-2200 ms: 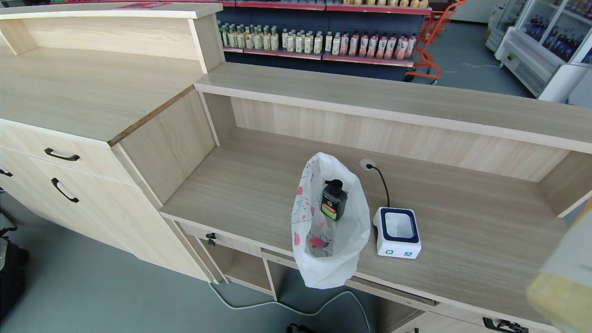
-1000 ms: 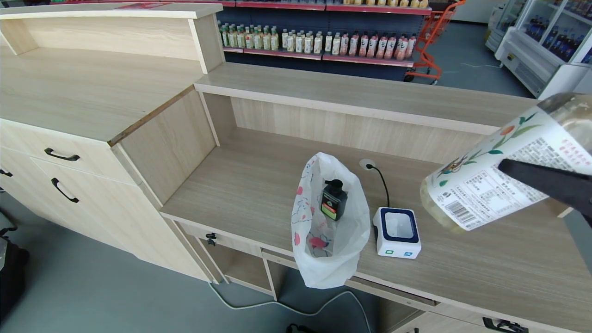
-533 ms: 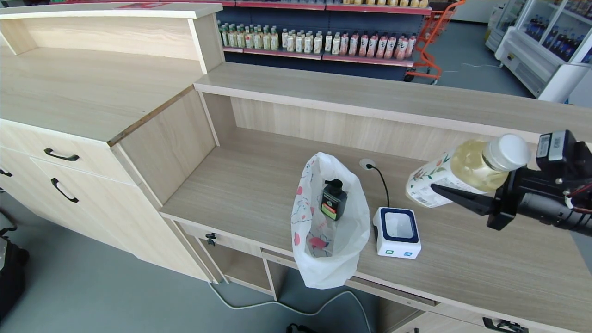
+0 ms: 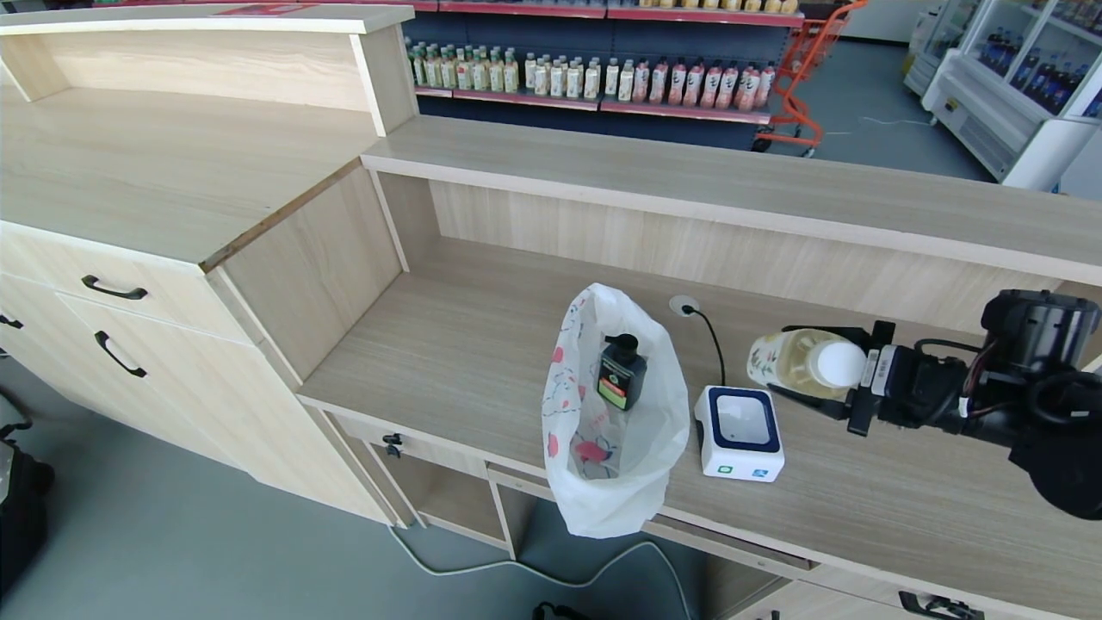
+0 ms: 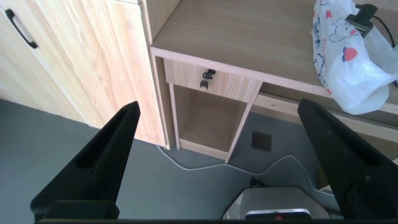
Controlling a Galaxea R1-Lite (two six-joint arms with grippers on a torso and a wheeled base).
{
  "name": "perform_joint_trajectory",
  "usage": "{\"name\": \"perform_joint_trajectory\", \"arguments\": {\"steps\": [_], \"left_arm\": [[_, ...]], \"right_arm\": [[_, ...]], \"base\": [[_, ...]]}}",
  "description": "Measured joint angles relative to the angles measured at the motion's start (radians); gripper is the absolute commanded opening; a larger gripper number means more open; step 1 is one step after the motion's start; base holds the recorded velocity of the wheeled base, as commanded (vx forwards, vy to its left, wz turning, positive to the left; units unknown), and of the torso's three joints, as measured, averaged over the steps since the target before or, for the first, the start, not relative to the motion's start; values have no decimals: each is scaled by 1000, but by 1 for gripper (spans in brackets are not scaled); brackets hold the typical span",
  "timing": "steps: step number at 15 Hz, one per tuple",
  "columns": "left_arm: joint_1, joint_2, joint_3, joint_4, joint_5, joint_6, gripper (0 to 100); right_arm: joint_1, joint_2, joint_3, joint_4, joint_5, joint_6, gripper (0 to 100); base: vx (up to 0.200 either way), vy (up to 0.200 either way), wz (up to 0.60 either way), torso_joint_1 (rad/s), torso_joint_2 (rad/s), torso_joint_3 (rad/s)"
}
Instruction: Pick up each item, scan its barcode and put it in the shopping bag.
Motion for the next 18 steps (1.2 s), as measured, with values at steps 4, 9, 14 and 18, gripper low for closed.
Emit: {"name": "perform_joint_trajectory", "arguments": {"steps": [4, 9, 14, 18], "left_arm": [[0, 0, 0, 0, 0, 0, 100], [0, 0, 0, 0, 0, 0, 100], [0, 0, 0, 0, 0, 0, 100], [0, 0, 0, 0, 0, 0, 100]], "right_arm": [[-6, 91, -44, -32, 3, -37, 0], [9, 172, -70, -92, 4, -39, 0], [16, 246, -101, -150, 3, -58, 0], [23, 287, -108, -154, 3, -72, 0]], "base": [[0, 0, 0, 0, 0, 0], [0, 0, 0, 0, 0, 0], [0, 0, 0, 0, 0, 0], [0, 0, 0, 0, 0, 0]]}}
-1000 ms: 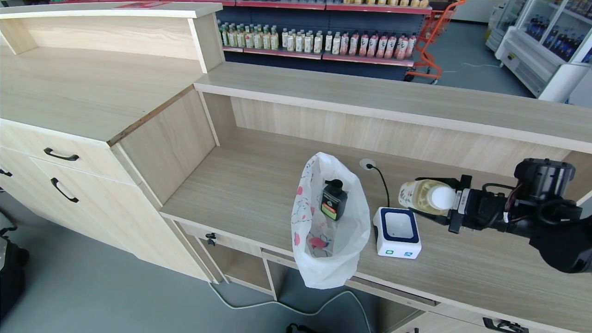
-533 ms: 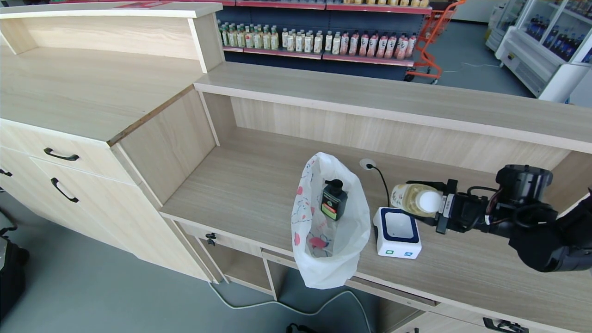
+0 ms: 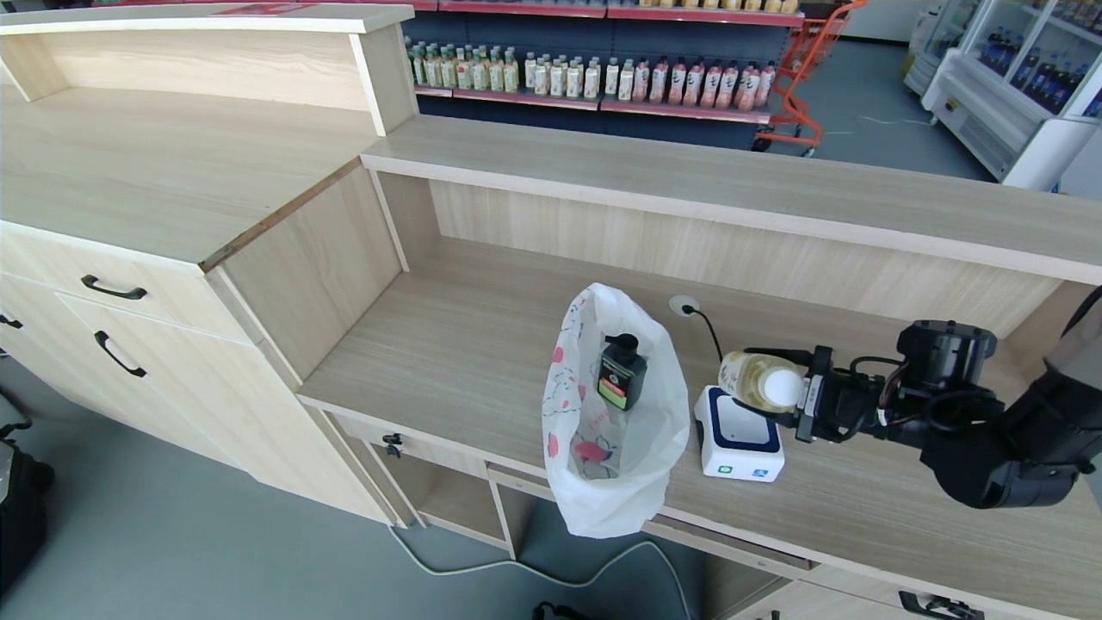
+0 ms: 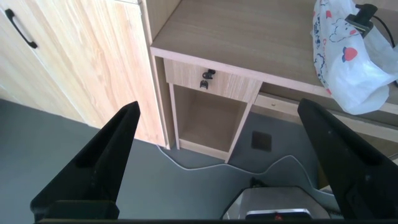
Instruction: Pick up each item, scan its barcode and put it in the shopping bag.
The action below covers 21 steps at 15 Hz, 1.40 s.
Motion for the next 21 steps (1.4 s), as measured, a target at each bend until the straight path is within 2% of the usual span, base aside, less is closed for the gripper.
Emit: {"name": "perform_joint_trajectory", "arguments": {"steps": [10, 21], "left_arm": [[0, 0, 0, 0, 0, 0, 100], [0, 0, 0, 0, 0, 0, 100]], "right_arm": [[27, 29, -16, -17, 1, -5, 0], [-27, -64, 64, -3, 2, -34, 0]], "base": [[0, 0, 0, 0, 0, 0], [0, 0, 0, 0, 0, 0]]}}
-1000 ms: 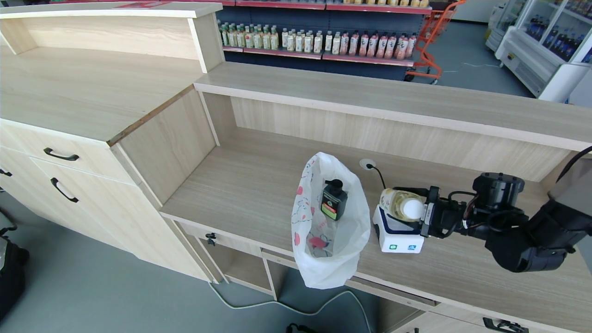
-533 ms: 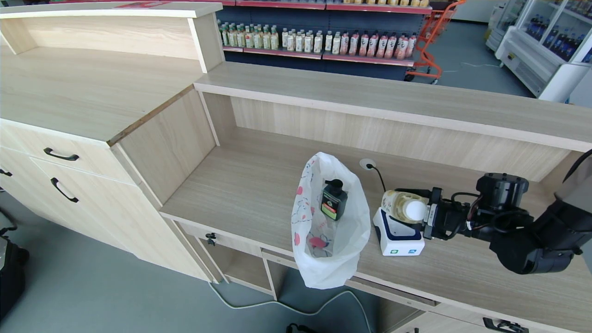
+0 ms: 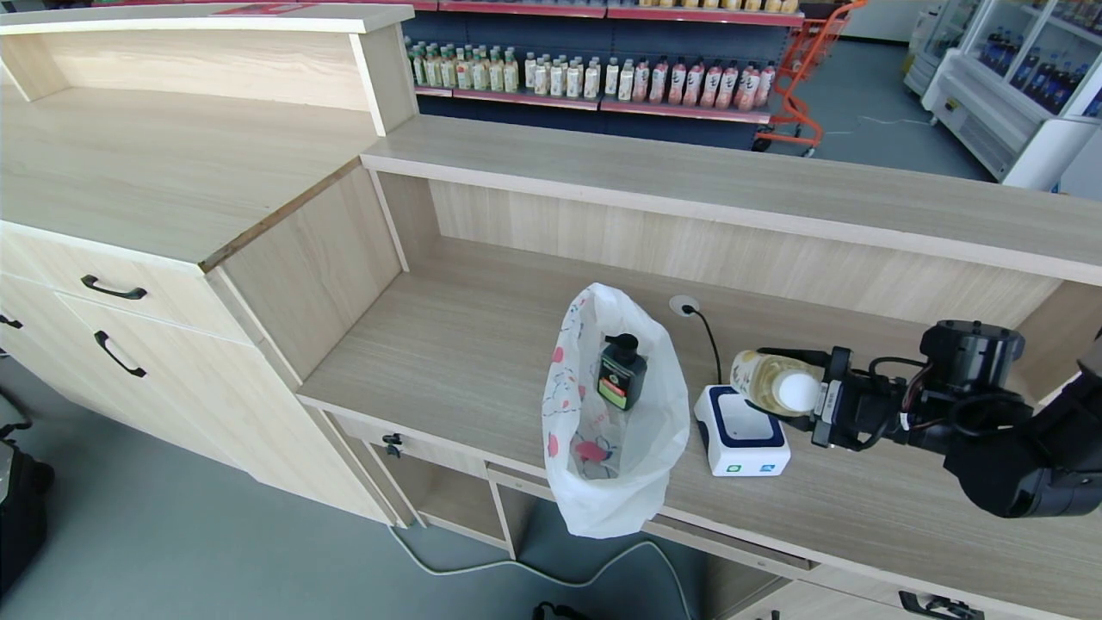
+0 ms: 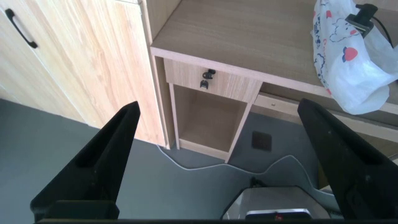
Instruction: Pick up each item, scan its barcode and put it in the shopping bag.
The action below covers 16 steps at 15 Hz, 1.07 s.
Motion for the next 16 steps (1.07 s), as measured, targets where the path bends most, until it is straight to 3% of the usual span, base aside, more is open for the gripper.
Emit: {"name": "perform_joint_trajectory", "arguments": {"steps": [7, 11, 13, 16], "left_arm": [[0, 0, 0, 0, 0, 0, 100], [0, 0, 0, 0, 0, 0, 100], [0, 0, 0, 0, 0, 0, 100], [0, 0, 0, 0, 0, 0, 100]], "right_arm": [[-9, -20, -1, 3, -3, 14, 0], [-18, -148, 48, 45, -3, 78, 0], [-65, -265, 84, 94, 12, 103, 0], [-193, -424, 95, 134, 126, 129, 0]], "base": [[0, 0, 0, 0, 0, 0], [0, 0, 0, 0, 0, 0], [0, 0, 0, 0, 0, 0], [0, 0, 0, 0, 0, 0]]}}
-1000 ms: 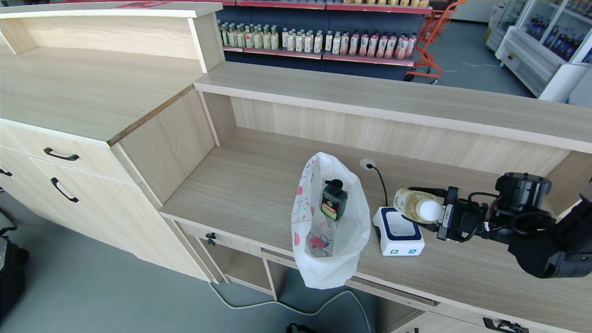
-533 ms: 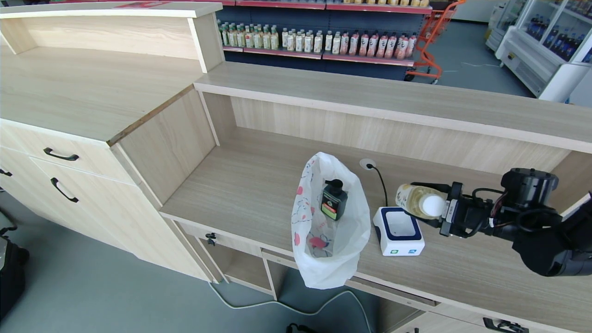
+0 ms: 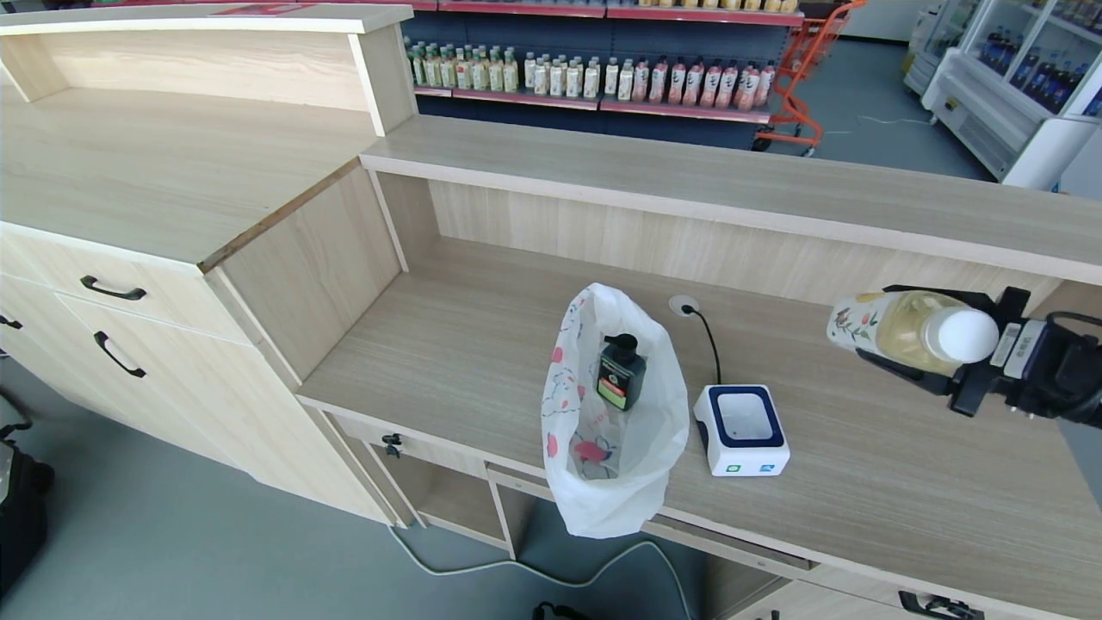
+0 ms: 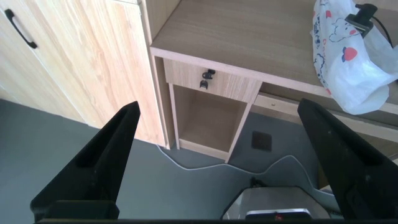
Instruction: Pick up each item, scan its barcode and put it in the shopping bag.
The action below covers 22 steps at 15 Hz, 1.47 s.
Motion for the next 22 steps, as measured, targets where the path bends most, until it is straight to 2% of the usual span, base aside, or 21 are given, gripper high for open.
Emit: {"name": "perform_joint_trajectory", "arguments": {"steps": [2, 7, 12, 15, 18, 20, 22], "left_arm": [[0, 0, 0, 0, 0, 0, 100], [0, 0, 0, 0, 0, 0, 100], [0, 0, 0, 0, 0, 0, 100], [1, 0, 0, 0, 0, 0, 100], [1, 0, 0, 0, 0, 0, 100], [-1, 0, 0, 0, 0, 0, 100], [0, 0, 0, 0, 0, 0, 100]], "right_arm": [[-31, -65, -2, 1, 70, 5, 0], [-33, -148, -4, 43, 77, 50, 0], [46, -209, 3, 52, 35, 122, 0], [118, -222, 19, 54, 25, 215, 0], [171, -207, 30, 188, 23, 310, 0], [180, -189, 29, 336, 23, 373, 0], [179, -160, 32, 419, 22, 390, 0]], "base": [[0, 0, 0, 0, 0, 0], [0, 0, 120, 0, 0, 0], [0, 0, 600, 2, 0, 4], [0, 0, 0, 0, 0, 0], [0, 0, 0, 0, 0, 0], [0, 0, 0, 0, 0, 0], [0, 0, 0, 0, 0, 0]]}}
